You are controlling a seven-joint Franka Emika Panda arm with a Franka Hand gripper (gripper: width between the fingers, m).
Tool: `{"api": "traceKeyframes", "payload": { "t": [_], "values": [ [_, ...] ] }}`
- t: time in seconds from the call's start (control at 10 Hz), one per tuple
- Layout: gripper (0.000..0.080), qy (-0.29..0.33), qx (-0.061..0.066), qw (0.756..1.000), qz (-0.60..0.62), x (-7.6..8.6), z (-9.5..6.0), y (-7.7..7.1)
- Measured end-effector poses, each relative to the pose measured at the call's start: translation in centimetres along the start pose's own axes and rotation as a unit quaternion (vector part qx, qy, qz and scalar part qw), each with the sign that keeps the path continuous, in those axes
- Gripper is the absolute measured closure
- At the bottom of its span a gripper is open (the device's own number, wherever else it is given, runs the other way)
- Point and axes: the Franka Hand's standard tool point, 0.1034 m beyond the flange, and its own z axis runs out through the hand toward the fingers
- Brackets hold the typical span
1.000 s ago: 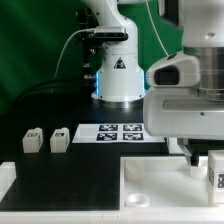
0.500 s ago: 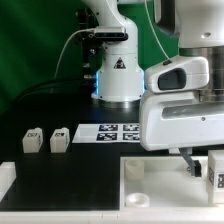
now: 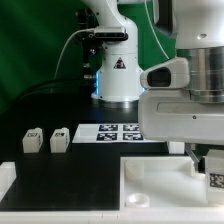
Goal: Assemble one leg
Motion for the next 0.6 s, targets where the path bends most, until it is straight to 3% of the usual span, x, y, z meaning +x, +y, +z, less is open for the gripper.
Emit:
{"api": "traceKeyframes", "payload": {
  "t": [0.1, 0.2, 0.3, 0.4, 0.5, 0.6],
  "values": [
    [0.0509, -0.002, 0.001, 0.996, 0.089, 0.06, -0.1, -0.01],
    [0.0509, -0.016, 0.0, 0.971, 0.237, -0.11, -0.21, -0.05],
    [0.0509, -0.034, 0.01, 0.931, 0.362, -0.1, -0.19, 0.07],
    [0.0508, -0.045, 0.015, 0.91, 0.411, -0.03, -0.18, 0.25],
    [0.0508, -0.049, 0.015, 0.894, 0.445, -0.03, -0.19, 0.26],
    [0.0508, -0.055, 0.012, 0.863, 0.502, -0.1, -0.2, 0.3]
  ]
}}
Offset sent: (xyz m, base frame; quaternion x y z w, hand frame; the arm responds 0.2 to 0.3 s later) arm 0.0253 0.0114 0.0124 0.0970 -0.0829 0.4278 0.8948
